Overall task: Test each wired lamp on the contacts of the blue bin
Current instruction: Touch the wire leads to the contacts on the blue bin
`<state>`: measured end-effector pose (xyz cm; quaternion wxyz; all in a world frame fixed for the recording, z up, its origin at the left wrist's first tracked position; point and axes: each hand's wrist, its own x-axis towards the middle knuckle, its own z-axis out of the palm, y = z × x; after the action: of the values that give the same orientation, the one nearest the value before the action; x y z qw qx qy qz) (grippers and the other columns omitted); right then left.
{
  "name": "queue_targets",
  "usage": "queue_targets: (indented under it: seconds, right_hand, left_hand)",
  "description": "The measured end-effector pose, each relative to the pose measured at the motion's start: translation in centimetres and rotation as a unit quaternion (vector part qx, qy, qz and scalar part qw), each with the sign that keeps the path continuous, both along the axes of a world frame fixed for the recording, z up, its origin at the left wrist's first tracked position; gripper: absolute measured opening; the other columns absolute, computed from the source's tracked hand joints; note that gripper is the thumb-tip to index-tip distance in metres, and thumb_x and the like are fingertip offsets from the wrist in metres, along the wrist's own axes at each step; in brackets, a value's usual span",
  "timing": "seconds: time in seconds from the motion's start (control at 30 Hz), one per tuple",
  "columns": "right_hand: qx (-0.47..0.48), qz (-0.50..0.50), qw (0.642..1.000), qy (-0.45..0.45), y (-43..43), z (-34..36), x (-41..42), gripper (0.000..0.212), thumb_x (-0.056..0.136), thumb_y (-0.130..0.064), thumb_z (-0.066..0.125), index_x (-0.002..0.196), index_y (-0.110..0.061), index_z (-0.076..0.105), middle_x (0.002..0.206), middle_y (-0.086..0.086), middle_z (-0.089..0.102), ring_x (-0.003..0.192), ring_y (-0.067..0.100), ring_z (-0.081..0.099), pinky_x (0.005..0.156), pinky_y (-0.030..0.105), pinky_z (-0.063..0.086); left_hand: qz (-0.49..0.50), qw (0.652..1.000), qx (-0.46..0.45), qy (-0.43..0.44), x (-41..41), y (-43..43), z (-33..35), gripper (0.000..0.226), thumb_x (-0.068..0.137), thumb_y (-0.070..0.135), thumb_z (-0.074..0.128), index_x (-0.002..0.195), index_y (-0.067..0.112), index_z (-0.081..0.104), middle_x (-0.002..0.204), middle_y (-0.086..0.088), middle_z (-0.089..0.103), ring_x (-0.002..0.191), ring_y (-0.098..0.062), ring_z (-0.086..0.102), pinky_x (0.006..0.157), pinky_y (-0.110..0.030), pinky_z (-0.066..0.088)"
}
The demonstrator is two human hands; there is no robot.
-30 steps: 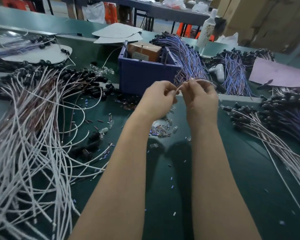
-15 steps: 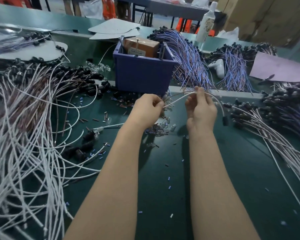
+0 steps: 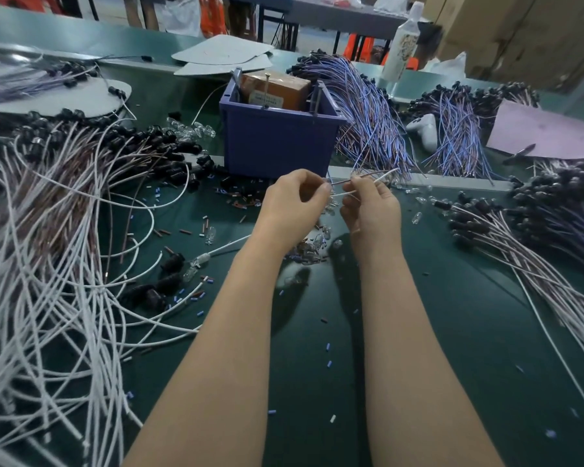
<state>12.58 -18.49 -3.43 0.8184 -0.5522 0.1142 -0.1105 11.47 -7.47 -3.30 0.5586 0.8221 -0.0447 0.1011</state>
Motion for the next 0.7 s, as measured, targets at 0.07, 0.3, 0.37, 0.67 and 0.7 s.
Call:
queue_targets:
  seconds: [0.07, 0.3, 0.37, 0.67, 0.7]
  right_hand:
    - [0.025, 0.013, 1.0, 0.007, 0.1, 0.1, 0.0, 0.021, 0.091, -0.003, 0.051, 0.073, -0.015, 0.05, 0.061, -0.004, 0.057, 0.052, 0.008, 0.043, 0.05, 0.018, 0.037]
    - [0.054, 0.141, 0.988, -0.023, 0.1, 0.1, -0.2, 0.011, 0.094, -0.01, 0.055, 0.087, -0.008, 0.063, 0.064, 0.001, 0.065, 0.055, 0.008, 0.059, 0.054, 0.016, 0.052]
    - [-0.054, 0.139, 0.989, -0.025, 0.2, -0.2, -0.2, 0.018, 0.095, -0.015, 0.055, 0.082, -0.007, 0.064, 0.061, 0.001, 0.063, 0.053, 0.008, 0.057, 0.054, 0.016, 0.051]
    - [0.317, -0.141, 0.937, -0.034, -2.8, 0.6, 0.0, 0.027, 0.097, -0.017, 0.054, 0.072, -0.007, 0.057, 0.045, -0.001, 0.06, 0.038, 0.004, 0.056, 0.041, 0.015, 0.048]
    - [0.345, -0.139, 0.927, -0.035, -2.8, 0.5, -0.1, 0.027, 0.096, -0.018, 0.055, 0.072, -0.006, 0.057, 0.046, 0.0, 0.061, 0.039, 0.005, 0.057, 0.041, 0.015, 0.049]
  left_hand:
    - [0.014, 1.0, 0.01, -0.013, 0.1, 0.0, -0.1, 0.014, 0.095, 0.02, 0.054, 0.1, 0.013, 0.066, 0.082, 0.005, 0.068, 0.069, 0.0, 0.057, 0.065, -0.011, 0.043]
    - [0.049, 0.998, -0.002, -0.048, 0.2, 0.0, -0.2, 0.01, 0.095, 0.017, 0.055, 0.089, 0.016, 0.063, 0.073, 0.013, 0.059, 0.067, 0.001, 0.055, 0.06, -0.004, 0.041]
    - [0.071, 0.996, 0.003, -0.058, 0.2, 0.1, -0.2, 0.01, 0.095, 0.016, 0.055, 0.088, 0.017, 0.062, 0.074, 0.013, 0.059, 0.069, 0.001, 0.056, 0.061, -0.002, 0.041]
    - [0.032, 0.997, 0.07, -0.024, 0.2, 1.1, 0.4, 0.012, 0.095, 0.021, 0.053, 0.089, 0.023, 0.063, 0.074, 0.009, 0.067, 0.067, -0.008, 0.061, 0.067, -0.024, 0.049]
    - [0.028, 0.997, 0.061, -0.024, 0.2, 1.1, 0.4, 0.012, 0.095, 0.02, 0.053, 0.088, 0.023, 0.062, 0.071, 0.012, 0.065, 0.065, -0.004, 0.058, 0.062, -0.017, 0.045]
